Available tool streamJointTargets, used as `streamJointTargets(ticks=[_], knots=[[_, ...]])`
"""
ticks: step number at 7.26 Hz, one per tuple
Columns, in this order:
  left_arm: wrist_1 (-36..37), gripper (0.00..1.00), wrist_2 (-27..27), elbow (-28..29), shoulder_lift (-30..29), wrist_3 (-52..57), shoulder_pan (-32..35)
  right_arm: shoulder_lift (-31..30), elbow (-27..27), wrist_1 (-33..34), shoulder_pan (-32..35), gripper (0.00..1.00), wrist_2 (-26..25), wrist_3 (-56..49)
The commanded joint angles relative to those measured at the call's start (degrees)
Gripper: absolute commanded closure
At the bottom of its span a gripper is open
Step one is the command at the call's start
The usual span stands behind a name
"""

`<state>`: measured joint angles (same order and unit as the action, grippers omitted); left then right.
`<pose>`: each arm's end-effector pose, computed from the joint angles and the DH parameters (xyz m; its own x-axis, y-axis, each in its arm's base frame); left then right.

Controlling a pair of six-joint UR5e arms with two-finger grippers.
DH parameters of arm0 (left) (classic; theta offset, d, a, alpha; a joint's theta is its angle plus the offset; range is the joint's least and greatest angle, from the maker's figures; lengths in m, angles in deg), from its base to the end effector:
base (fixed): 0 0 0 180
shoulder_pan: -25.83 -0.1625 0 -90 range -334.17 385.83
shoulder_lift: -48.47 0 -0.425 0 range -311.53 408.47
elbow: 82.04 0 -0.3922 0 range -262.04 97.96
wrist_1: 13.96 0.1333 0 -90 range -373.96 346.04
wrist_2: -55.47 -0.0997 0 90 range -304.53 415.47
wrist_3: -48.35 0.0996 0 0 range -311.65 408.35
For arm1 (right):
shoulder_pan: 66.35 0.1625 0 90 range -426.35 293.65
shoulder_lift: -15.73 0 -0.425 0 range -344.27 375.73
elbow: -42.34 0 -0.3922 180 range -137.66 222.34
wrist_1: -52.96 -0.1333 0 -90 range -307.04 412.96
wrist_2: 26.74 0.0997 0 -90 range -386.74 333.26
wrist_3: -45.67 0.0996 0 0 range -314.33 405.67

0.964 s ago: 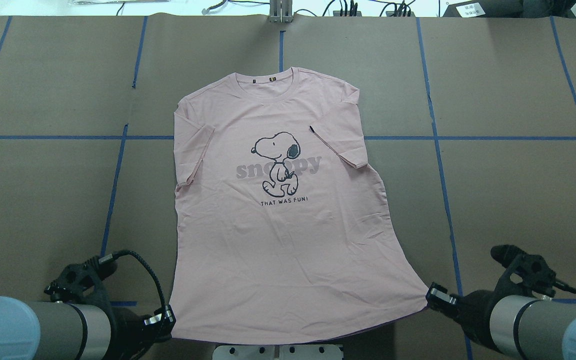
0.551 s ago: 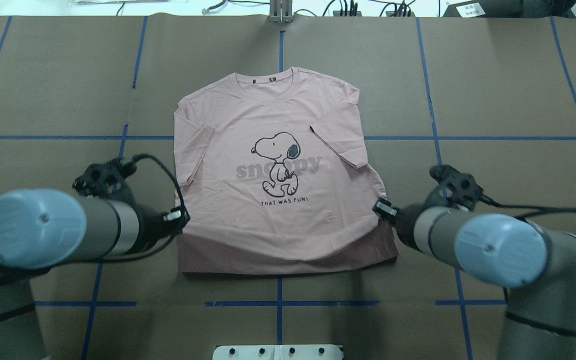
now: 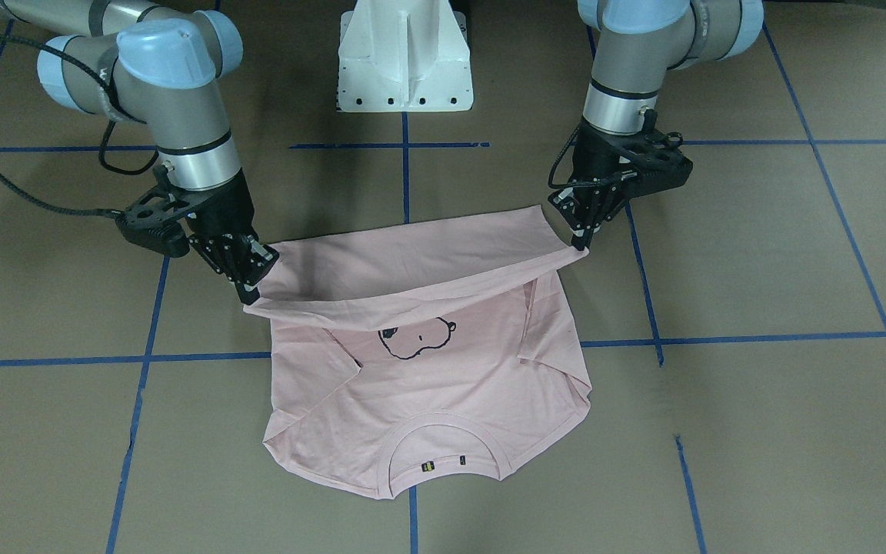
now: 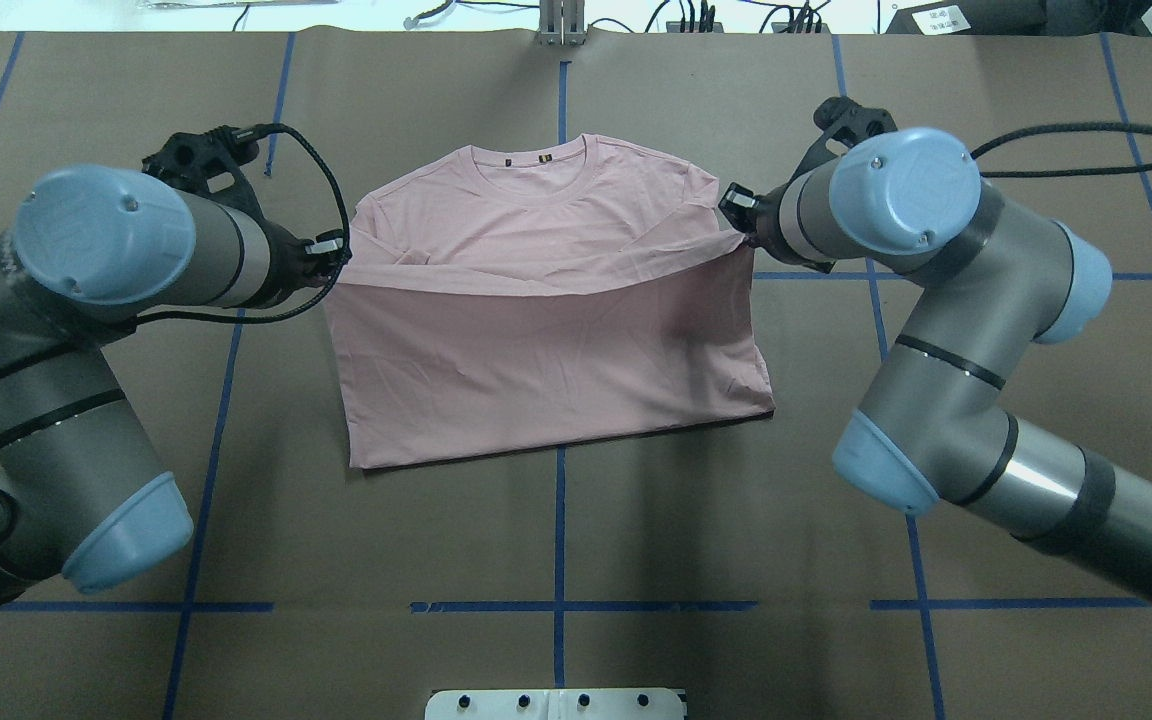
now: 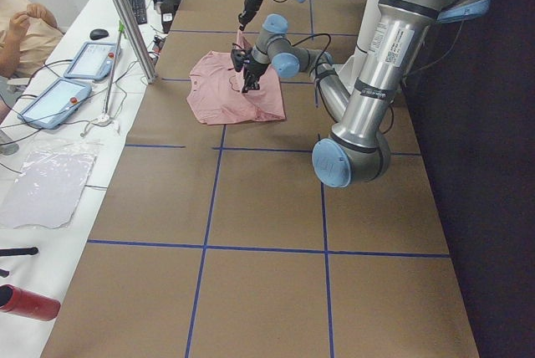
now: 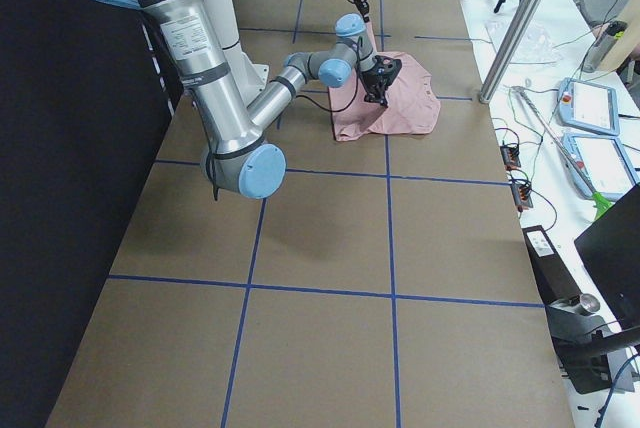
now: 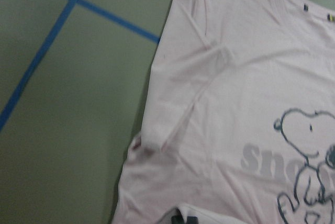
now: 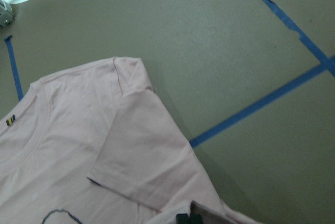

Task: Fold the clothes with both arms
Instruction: 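Lift the hem with both grippers and fold it toward the collar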

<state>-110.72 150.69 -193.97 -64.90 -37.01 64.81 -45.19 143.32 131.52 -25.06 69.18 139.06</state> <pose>0.3758 -0.4639 0.2562 0.5225 -0.3192 -0.7906 0.5301 0.8479 0.0080 -0.4045 -0.5189 0.2652 0.4317 0.4574 0.7774 -0.6223 0.7749 -0.1104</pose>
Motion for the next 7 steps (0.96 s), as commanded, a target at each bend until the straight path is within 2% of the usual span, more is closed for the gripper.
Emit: streamJointTargets(ticks=[1,2,3,5,6,7], knots=[[-0.9,1.00,-0.7,2.9,-0.4,2.1,1.6,7.2,-10.0,-0.3,3.4,1.00,1.4,-2.6],[-4.3,1.00,-1.7,7.8,-2.5,2.2,1.7,12.6,-19.4,-4.1,3.5,1.00,1.3,-2.9],[-9.2,1.00,-2.4,13.1,-3.1,2.1,2.1,14.3,-27.0,-10.0,3.6,1.00,1.2,-3.0],[-21.1,1.00,-4.6,29.2,-8.3,2.2,3.4,17.4,-35.2,-11.9,4.1,1.00,0.7,-6.5],[-23.2,1.00,-6.2,32.1,-9.2,2.2,3.5,17.9,-36.5,-12.3,4.1,1.00,0.5,-6.6],[-23.3,1.00,-6.4,32.6,-9.8,2.1,3.5,17.9,-37.4,-12.3,4.1,1.00,-0.5,-6.7]])
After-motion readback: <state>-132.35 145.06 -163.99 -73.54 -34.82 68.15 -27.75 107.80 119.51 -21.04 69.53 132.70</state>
